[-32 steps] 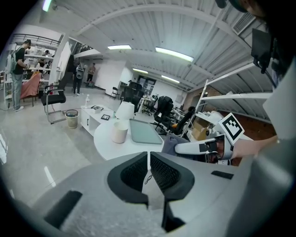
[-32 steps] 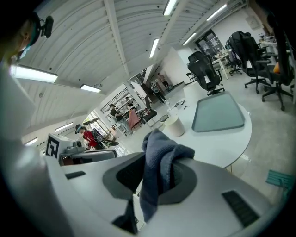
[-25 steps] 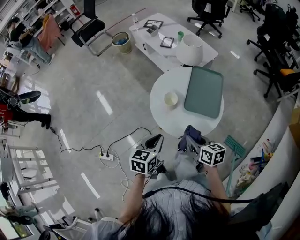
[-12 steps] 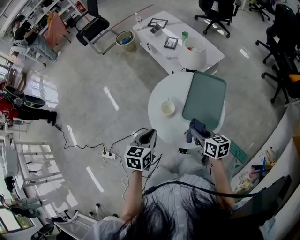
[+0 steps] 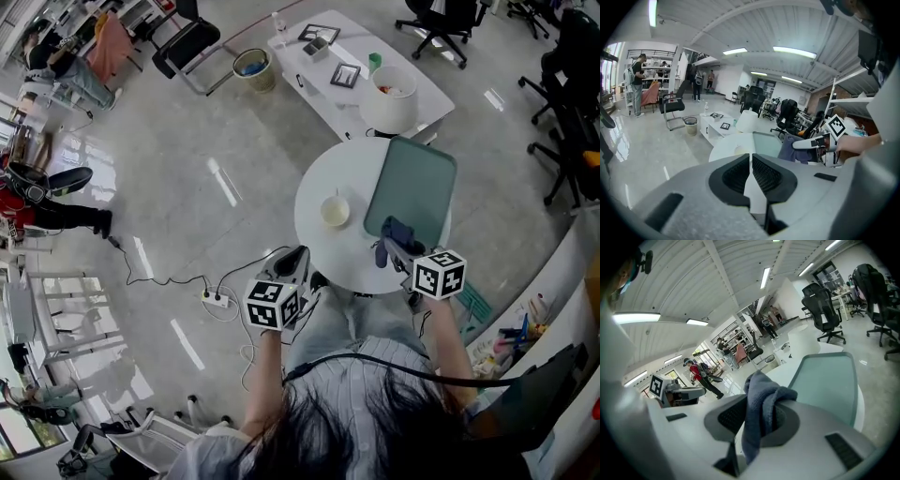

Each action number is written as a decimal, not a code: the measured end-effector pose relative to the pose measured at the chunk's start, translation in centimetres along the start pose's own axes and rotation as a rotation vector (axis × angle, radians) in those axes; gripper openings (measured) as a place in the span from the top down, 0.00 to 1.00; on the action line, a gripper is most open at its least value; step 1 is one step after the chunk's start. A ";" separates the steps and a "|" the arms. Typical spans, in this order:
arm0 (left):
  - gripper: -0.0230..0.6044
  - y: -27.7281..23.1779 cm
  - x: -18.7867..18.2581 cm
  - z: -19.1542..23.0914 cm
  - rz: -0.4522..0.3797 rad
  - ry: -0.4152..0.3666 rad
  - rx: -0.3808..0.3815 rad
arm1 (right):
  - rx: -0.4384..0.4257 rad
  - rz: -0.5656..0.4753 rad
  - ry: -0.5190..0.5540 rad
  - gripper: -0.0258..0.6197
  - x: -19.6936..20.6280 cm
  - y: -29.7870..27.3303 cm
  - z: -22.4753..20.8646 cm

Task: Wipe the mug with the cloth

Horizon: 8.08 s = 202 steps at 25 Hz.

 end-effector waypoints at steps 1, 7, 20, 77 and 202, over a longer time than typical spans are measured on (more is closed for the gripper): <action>0.91 -0.3 0.1 0.2 0.003 0.004 0.006 | 0.000 0.003 0.010 0.84 -0.4 -0.2 -0.1; 0.91 -2.3 -0.6 2.0 0.050 -0.012 0.075 | -0.013 0.027 0.087 0.84 -2.9 -2.2 0.1; 0.91 -8.7 -3.7 5.3 0.264 -0.171 0.308 | -0.099 0.124 0.343 0.84 -7.9 -10.0 1.6; 0.89 -14.8 -0.2 8.6 0.439 0.122 0.073 | -0.181 0.153 0.106 0.84 1.0 -13.6 1.2; 0.78 -12.9 1.2 9.0 0.318 0.316 -0.004 | -0.046 0.155 -0.033 0.84 5.4 -11.7 4.8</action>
Point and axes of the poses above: the fingertips, and each gripper's own axes: y backward along the fingers, z to its left, x out of its underside, the point moved 6 cm from there along y, backward along the fingers, and after that the axes turned 11 degrees about x, right-handed, at the moved point
